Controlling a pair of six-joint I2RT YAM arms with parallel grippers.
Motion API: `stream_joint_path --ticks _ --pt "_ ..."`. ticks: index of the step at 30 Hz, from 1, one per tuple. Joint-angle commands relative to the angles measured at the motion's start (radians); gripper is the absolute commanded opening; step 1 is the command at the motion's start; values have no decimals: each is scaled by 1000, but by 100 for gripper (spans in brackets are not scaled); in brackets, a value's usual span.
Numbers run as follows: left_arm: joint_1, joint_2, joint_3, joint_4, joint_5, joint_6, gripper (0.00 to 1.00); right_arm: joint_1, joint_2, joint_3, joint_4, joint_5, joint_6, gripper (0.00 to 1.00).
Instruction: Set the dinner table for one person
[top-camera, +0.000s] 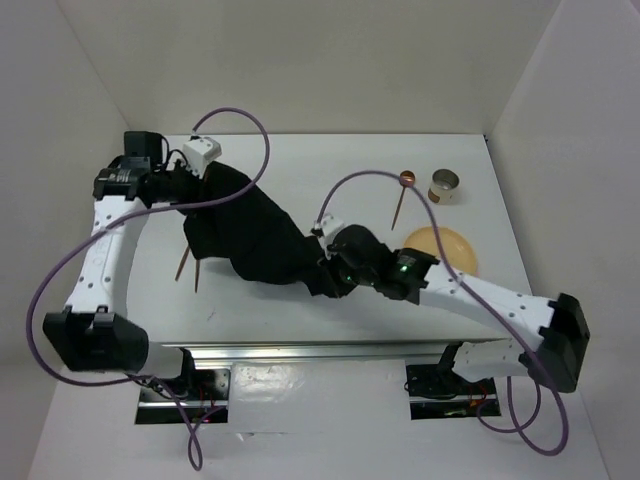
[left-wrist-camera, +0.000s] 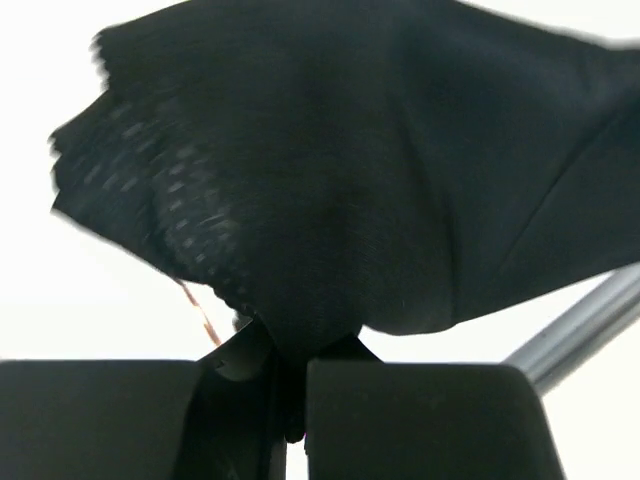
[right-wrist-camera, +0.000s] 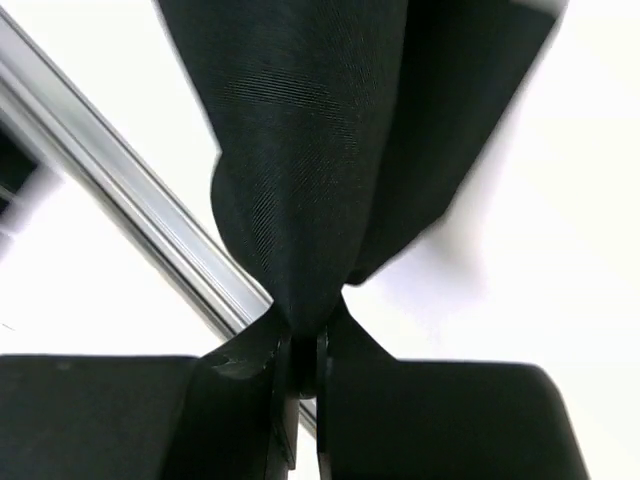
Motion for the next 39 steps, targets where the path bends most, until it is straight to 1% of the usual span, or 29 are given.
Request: stream_joint_path --ticks 1,2,3,5,8,10,11,16,19,22,23,24,25,26,27,28,29,30,31,32,33,34,35,36,37,38,39 --pt "10 -163 71 -7 11 44 0 7 -143 241 -102 107 -5 0" --pt "10 -188 71 -7 11 44 0 7 -164 312 -125 88 -5 0" --pt "10 -238 71 -16 2 44 0 7 -176 340 -154 62 -5 0" --pt "10 -285 71 -25 2 44 0 7 -201 392 -167 3 -5 0" --pt "10 -341 71 -65 14 44 0 7 -250 408 -167 -110 4 0" --pt "10 -357 71 -102 -27 44 0 7 -270 433 -193 -171 17 0" --pt "10 -368 71 -112 -44 18 0 7 -270 444 -205 -194 30 0" --pt "10 -368 71 -198 -89 -5 0 7 -296 475 -239 -228 95 0" --pt "10 -358 34 -217 -89 -28 0 7 -319 475 -251 -242 147 0" --pt "10 -343 -22 -205 -54 -62 0 7 -319 466 -297 -159 207 0" --pt "10 -331 -32 -191 -40 -72 0 7 -290 466 -317 -133 219 0" --pt "10 -297 -41 -182 -40 -83 0 7 -263 481 -344 -29 288 0" --pt "10 -274 -41 -171 -29 -97 0 7 -226 501 -371 22 317 0" --pt "10 -250 -50 -156 -29 -97 0 7 -140 538 -389 51 330 0" --pt "10 -222 -50 -119 -38 -108 0 7 -91 561 -412 86 314 0" --pt "10 -149 -38 -108 -38 -108 0 7 -39 591 -434 115 314 0" --pt "10 -106 -10 -97 -38 -117 0 -9 66 657 -453 132 304 0" --pt "10 -63 6 -73 -28 -126 0 -25 116 694 -492 146 294 0" --pt "10 -18 20 -57 -18 -152 0 -48 159 726 -503 160 294 0" --pt "10 73 34 -41 -9 -163 0 -119 196 754 -503 130 264 0" --pt "10 121 65 -25 0 -177 0 -165 259 789 -478 95 244 0" --pt "10 173 85 -10 0 -194 0 -215 287 789 -457 3 198 0" --pt "10 225 106 13 0 -223 0 -340 313 789 -432 -63 172 0" --pt "10 331 134 25 -14 -240 0 -411 340 789 -408 -131 156 0" --pt "10 383 187 36 -30 -252 0 -481 404 789 -356 -203 138 0" --pt "10 434 217 45 -41 -279 0 -547 446 789 -337 -323 112 0" --pt "19 483 282 55 -55 -292 0 -646 551 846 -322 -359 112 5"
